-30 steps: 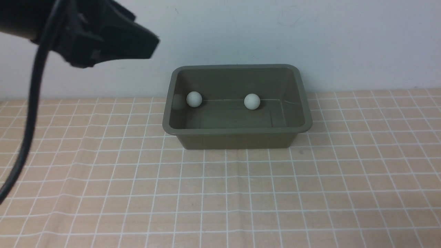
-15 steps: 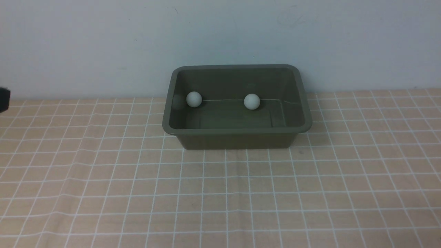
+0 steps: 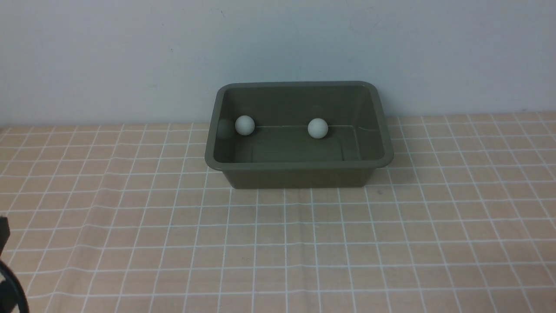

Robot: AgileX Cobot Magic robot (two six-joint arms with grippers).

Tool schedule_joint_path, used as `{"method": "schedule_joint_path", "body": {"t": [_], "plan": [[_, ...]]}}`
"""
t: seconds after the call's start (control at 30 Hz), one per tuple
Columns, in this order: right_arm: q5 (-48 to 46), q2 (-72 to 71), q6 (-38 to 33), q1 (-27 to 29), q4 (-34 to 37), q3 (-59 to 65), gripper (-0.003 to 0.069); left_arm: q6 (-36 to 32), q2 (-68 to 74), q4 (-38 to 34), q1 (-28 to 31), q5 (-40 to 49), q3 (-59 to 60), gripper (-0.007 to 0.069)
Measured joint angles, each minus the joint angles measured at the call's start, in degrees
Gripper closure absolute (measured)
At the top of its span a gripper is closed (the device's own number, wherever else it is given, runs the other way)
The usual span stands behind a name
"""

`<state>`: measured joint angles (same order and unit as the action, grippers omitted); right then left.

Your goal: Put the table tennis balls into the box on the light coffee tablecloth.

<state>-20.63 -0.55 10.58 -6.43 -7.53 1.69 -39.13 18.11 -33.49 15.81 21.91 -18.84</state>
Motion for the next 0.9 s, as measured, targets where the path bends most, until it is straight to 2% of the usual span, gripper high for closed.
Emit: {"method": "schedule_joint_path", "body": {"t": [0.23,0.63,0.77,0.87,0.9], "plan": [[0.0,0.0,0.0,0.0,0.0,0.0,0.0276,-0.01,-8.57,2.49,0.0,2.49,3.35,0.0274],[0.0,0.0,0.0,0.0,0.0,0.0,0.0276,0.76,-9.15,8.17,0.0,4.81,3.88,0.0274],[0.0,0.0,0.0,0.0,-0.03,0.0,0.0276,10.29,-10.74,16.86,-0.16,6.65,5.78,0.0274],[0.0,0.0,0.0,0.0,-0.03,0.0,0.0276,24.02,-13.09,27.89,-2.05,10.48,7.5,0.0274],[0.0,0.0,0.0,0.0,-0.03,0.0,0.0276,26.75,-13.6,30.12,-3.14,11.05,7.87,0.0274]]}}
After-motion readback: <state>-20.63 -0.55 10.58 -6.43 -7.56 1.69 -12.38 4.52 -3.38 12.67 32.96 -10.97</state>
